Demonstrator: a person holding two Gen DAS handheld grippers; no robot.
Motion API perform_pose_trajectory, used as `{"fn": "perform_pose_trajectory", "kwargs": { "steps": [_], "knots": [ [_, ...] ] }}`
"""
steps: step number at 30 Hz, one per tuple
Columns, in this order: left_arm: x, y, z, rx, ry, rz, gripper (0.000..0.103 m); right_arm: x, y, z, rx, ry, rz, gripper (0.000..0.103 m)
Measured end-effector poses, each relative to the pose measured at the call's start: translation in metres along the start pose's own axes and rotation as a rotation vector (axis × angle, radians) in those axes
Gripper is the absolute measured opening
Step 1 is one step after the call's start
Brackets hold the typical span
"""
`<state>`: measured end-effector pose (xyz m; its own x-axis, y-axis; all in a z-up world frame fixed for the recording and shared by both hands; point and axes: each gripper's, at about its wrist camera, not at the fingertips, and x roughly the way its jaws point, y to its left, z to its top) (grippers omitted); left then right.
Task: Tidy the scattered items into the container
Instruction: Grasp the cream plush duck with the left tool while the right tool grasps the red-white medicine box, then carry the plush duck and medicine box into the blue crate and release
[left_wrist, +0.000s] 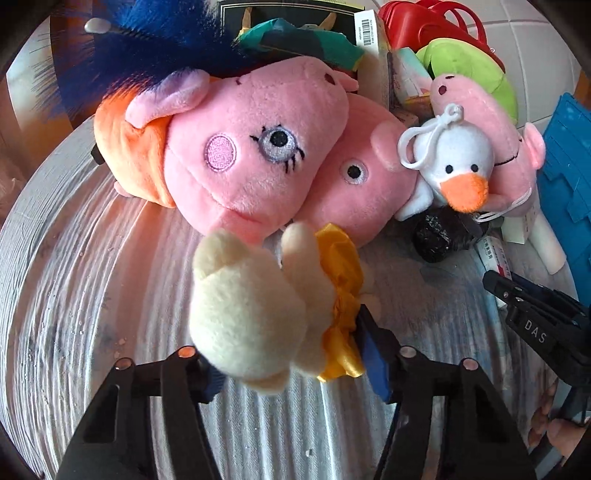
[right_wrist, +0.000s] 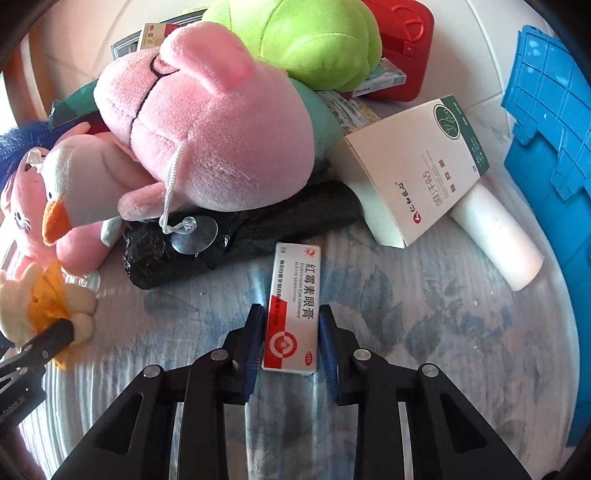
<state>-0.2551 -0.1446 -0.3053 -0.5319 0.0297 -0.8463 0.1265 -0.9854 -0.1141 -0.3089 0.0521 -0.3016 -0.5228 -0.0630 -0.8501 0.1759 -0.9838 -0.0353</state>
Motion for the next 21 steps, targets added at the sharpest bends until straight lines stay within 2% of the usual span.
{"fn": "perform_pose_trajectory", "kwargs": {
  "steps": [3,6,10,12,21],
  "knots": [
    [-0.011,-0.012,-0.003,0.044,-0.024,0.011,0.038,-0.011,-0.002,-0.003,-0.001,-0.022,0.004,0.027],
    [-0.016,-0.019,-0.007,0.062,-0.018,0.011,0.028,-0.027,-0.007,-0.005,-0.005,-0.044,0.004,0.026],
    [-0.024,-0.021,-0.015,0.05,-0.016,0.004,0.023,-0.042,-0.015,-0.017,-0.011,-0.034,0.021,0.026],
    [-0.031,-0.023,-0.017,0.052,-0.025,-0.007,0.018,-0.049,-0.018,-0.025,-0.01,-0.034,0.044,0.026],
    [-0.071,-0.035,-0.012,0.092,-0.098,0.015,0.017,-0.087,-0.001,-0.022,-0.011,-0.079,0.116,0.026]
  ]
}}
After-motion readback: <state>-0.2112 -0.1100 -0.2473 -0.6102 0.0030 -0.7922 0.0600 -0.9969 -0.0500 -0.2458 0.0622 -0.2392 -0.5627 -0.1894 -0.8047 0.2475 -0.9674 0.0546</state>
